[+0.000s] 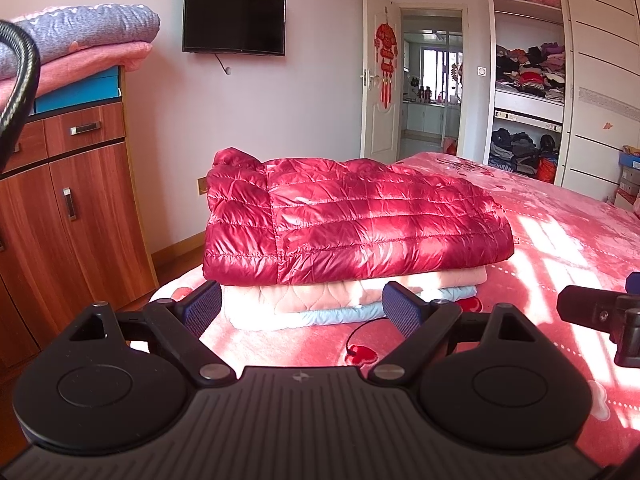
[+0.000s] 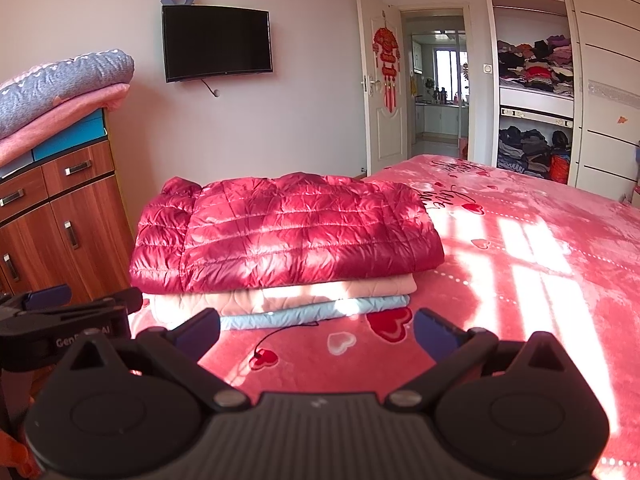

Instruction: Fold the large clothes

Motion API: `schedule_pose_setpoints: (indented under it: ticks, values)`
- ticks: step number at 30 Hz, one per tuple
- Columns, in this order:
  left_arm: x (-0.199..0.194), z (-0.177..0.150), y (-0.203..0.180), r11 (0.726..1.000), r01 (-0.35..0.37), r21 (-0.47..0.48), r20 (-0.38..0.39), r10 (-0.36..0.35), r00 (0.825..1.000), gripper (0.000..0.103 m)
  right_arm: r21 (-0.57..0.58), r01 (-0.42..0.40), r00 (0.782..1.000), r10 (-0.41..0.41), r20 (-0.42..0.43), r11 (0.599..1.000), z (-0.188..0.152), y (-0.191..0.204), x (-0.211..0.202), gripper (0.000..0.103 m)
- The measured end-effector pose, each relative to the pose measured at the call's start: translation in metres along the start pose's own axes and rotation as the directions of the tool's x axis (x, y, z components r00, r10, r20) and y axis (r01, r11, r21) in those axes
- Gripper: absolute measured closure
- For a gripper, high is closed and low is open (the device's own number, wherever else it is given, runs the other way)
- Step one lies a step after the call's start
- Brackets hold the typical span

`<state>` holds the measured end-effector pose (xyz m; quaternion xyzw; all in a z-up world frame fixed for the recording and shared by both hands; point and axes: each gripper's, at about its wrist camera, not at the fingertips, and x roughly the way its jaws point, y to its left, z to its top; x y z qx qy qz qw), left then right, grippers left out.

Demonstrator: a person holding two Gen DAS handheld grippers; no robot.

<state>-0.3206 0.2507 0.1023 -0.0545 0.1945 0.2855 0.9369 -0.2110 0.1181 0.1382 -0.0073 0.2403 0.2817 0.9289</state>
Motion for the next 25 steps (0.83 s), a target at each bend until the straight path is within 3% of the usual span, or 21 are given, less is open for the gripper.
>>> schedule_pose_setpoints:
  ticks: [8,17,25]
  values:
    - [0.002,0.000,-0.006,1.000,0.002,0.017,0.009,-0.002,1.000,0.000,0.010,-0.004,1.000,0.004,0.000,1.000,-0.001,-0.005,0.002,0.001]
    - [0.016,-0.003,-0.012,0.998,0.060,0.007,-0.033,-0.060,0.998,0.000,0.032,-0.004,1.000,0.004,-0.004,0.999,-0.006,-0.015,0.005,0.001]
    - [0.025,-0.006,-0.048,0.990,0.116,0.074,-0.021,-0.115,0.993,0.000,0.098,0.049,0.998,-0.051,0.022,0.994,-0.017,-0.048,0.003,0.001]
